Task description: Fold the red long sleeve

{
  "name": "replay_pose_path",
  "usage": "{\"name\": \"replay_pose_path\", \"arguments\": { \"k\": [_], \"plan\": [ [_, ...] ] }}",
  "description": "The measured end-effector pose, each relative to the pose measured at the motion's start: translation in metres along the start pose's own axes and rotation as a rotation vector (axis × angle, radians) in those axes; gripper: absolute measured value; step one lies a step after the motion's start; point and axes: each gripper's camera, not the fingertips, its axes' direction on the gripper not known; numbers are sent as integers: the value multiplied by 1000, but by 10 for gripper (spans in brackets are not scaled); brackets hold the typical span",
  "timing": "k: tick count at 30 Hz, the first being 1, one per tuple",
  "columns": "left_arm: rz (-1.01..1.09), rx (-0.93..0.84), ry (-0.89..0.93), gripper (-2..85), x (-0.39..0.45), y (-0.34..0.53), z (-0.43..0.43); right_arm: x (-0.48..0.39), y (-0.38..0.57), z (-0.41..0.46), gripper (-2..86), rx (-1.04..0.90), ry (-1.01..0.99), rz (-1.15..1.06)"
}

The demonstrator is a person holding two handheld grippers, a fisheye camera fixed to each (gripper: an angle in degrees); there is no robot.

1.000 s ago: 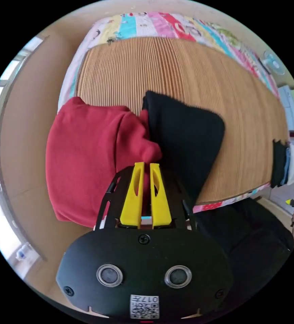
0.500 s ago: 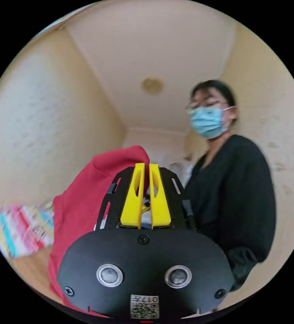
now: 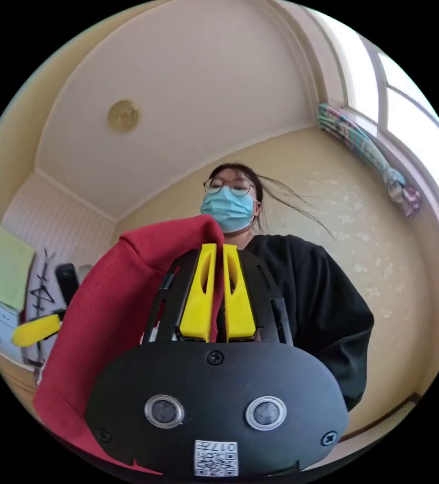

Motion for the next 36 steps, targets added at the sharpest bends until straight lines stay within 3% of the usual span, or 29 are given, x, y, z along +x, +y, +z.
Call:
{"name": "replay_pose_path", "arguments": {
  "k": [2, 4, 6, 10, 13, 16, 18, 22, 26, 30, 32, 34, 36],
  "plan": [
    [-59, 36, 85, 12, -27, 26, 14, 16, 9, 31, 226, -75, -286, -81],
    [-109, 25, 97, 15, -39, 42, 24, 43, 25, 67, 120, -139, -717, -111],
    [-126, -41, -32, 21, -28, 50, 31, 53, 40, 68, 63, -63, -755, -98],
    [-193, -161, -323, 29, 8, 56, 31, 77, 78, 7, 38, 271, -524, 124],
    [-319, -270, -683, 35, 31, 65, 35, 50, 72, -26, 34, 298, -186, 147],
    [-471, -350, -1006, 55, 30, 77, 44, 13, 50, -34, 31, 329, 12, 98],
    [-541, -339, -1278, 118, 26, 85, 50, -9, 35, -30, 31, 344, 100, 48],
    [-446, -292, -1314, 159, 16, 97, 72, -51, 3, 4, 30, 283, 310, -61],
    [-442, -381, -1397, 179, -28, 120, 106, -64, -15, 33, 30, 225, 311, -132],
    [-461, -478, -1327, 194, -82, 151, 150, -71, -31, 56, 31, 215, 403, -101],
    [-476, -487, -1423, 194, -97, 164, 163, -74, -35, 59, 32, 224, 423, -109],
    [-452, -513, -1497, 171, -108, 174, 176, -76, -38, 59, 34, 245, 417, -105],
    [-419, -543, -1650, 80, -114, 178, 187, -78, -37, 54, 36, 264, 418, -104]
  ]
}}
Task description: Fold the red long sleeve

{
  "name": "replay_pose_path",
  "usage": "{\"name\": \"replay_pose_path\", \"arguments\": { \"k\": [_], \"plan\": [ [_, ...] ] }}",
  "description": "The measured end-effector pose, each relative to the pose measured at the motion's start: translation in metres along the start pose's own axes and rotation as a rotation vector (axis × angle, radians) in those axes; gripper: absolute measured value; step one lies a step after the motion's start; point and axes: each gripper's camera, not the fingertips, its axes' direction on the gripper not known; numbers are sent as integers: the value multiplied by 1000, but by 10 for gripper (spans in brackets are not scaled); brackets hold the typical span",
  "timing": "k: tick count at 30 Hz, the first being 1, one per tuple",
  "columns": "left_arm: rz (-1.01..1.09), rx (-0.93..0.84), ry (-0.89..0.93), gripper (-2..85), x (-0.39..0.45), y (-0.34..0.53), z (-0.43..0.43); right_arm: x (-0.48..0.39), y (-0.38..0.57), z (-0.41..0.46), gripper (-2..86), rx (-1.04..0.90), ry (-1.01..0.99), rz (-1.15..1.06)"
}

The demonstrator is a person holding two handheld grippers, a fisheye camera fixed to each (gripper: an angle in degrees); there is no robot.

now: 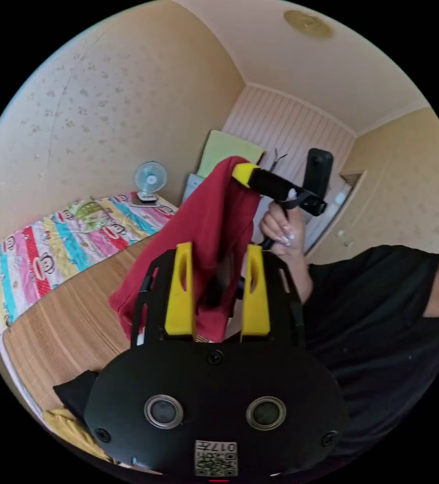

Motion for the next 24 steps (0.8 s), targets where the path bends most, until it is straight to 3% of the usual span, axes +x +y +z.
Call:
{"name": "replay_pose_path", "arguments": {
  "k": [6, 10, 13, 18, 21, 24],
  "plan": [
    [41, 174, 169, 39, -14, -26, -38, 41, 26, -40, 61, 25, -30, 123],
    [3, 192, 168, 36, -17, -47, -44, 62, 84, -70, 54, 116, -75, 266],
    [0, 273, 171, 35, -11, -57, -64, 63, 135, -62, 64, 48, -102, 326],
    [27, 392, 78, 36, 9, -78, -112, 42, 188, -17, 133, -59, -385, 363],
    [58, 451, 20, 36, 22, -90, -133, 24, 177, 4, 189, -82, -386, 333],
    [22, 513, -76, 38, 25, -98, -151, 8, 134, 26, 177, -160, -467, 238]
  ]
}}
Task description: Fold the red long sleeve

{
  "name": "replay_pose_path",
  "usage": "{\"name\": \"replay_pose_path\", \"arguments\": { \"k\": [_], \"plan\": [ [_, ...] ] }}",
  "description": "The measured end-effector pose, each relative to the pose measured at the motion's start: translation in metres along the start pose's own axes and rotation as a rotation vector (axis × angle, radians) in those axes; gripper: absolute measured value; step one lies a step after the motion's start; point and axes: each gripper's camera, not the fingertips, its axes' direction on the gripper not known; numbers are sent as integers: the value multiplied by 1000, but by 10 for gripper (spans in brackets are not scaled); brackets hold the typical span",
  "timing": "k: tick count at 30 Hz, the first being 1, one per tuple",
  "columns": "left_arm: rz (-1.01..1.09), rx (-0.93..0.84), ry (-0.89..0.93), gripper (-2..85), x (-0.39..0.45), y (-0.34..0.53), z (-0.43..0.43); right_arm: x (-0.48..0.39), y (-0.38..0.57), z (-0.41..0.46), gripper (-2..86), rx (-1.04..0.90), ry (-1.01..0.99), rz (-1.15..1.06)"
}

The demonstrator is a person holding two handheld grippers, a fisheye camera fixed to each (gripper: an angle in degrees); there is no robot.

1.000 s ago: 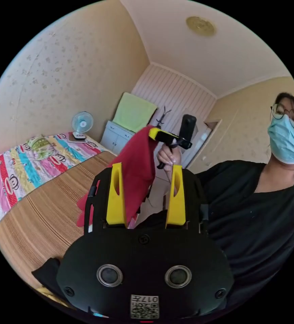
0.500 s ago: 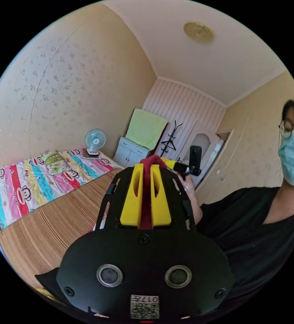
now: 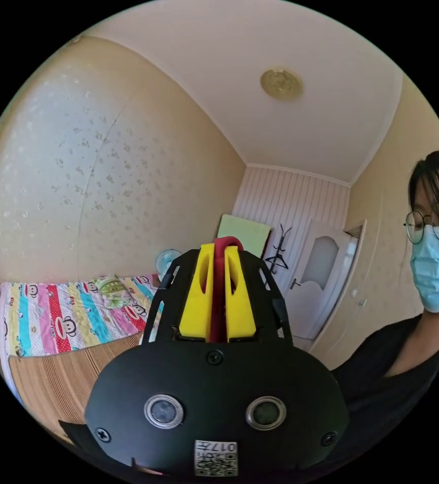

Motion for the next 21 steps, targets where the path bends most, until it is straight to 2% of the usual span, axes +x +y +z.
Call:
{"name": "replay_pose_path", "arguments": {
  "k": [3, 6, 9, 10, 13, 17, 19, 21],
  "plan": [
    [12, 16, -54, 39, -10, -18, -15, -5, -31, 7, 60, -131, 296, 87],
    [54, -14, -71, 38, -35, -36, -47, 2, -34, -67, 45, 62, 446, 148],
    [85, -78, -97, 38, -73, -44, -90, 2, -28, -162, 40, 317, 485, 149],
    [89, -100, -86, 38, -81, -45, -96, -8, -26, -194, 39, 438, 488, 123],
    [150, -177, 58, 36, -98, -44, -121, -36, -52, -232, 37, 515, 532, 61],
    [52, -248, -121, 33, -139, -81, -119, -38, -108, -253, 37, 500, 587, 31],
    [39, -328, -170, 33, -178, -109, -88, 11, -170, -244, 40, 328, 722, 84],
    [-51, -469, -229, 36, -270, -141, -17, 84, -217, -224, 44, 170, 796, 155]
  ]
}}
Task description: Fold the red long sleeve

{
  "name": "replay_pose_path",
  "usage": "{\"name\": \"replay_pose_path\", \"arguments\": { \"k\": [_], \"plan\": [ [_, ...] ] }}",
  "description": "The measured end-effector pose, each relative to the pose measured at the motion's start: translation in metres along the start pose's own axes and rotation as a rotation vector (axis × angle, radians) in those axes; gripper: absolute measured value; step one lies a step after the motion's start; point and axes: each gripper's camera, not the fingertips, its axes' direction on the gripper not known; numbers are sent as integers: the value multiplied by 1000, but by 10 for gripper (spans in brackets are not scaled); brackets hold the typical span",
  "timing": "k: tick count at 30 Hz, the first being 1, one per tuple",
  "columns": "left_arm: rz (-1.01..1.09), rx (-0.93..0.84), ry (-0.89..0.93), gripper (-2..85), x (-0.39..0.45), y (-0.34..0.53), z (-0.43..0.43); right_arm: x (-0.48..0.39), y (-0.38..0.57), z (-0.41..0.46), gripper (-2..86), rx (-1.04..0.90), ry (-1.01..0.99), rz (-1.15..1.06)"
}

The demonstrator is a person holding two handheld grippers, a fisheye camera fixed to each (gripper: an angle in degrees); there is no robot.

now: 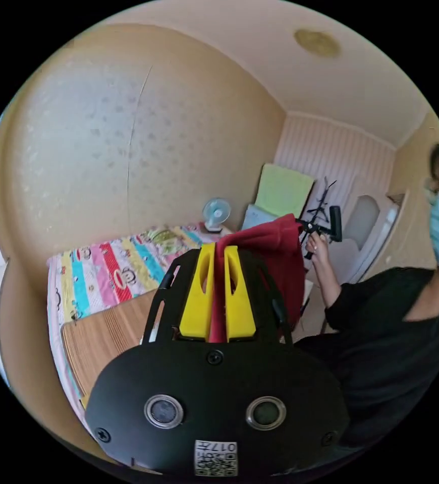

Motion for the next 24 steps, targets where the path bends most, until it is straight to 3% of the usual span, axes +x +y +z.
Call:
{"name": "replay_pose_path", "arguments": {
  "k": [2, 4, 7, 10, 14, 16, 21, 22, 24],
  "plan": [
    [-77, -105, -63, 42, -68, -45, 69, 39, -32, 87, 57, -129, 53, 20],
    [-168, -195, -166, 55, -141, -67, 140, 96, -40, 204, 86, -396, 172, 97],
    [-395, -365, -249, 66, -223, -37, 219, 138, 13, 269, 81, -594, 163, 198],
    [-469, -434, -171, 69, -242, 42, 273, 156, 107, 301, 76, -730, 105, 216],
    [-569, -693, -101, 75, -252, 177, 357, 176, 235, 333, 41, -957, 10, 223],
    [-614, -742, -72, 73, -257, 218, 378, 183, 300, 346, 26, -1078, -21, 237],
    [-677, -979, -176, 53, -271, 305, 410, 164, 406, 358, 10, -1334, -45, 112],
    [-675, -909, -175, 48, -269, 305, 399, 157, 436, 355, 9, -1427, -10, 51],
    [-737, -812, -169, 18, -266, 311, 361, 150, 443, 320, 7, -1308, 18, -14]
  ]
}}
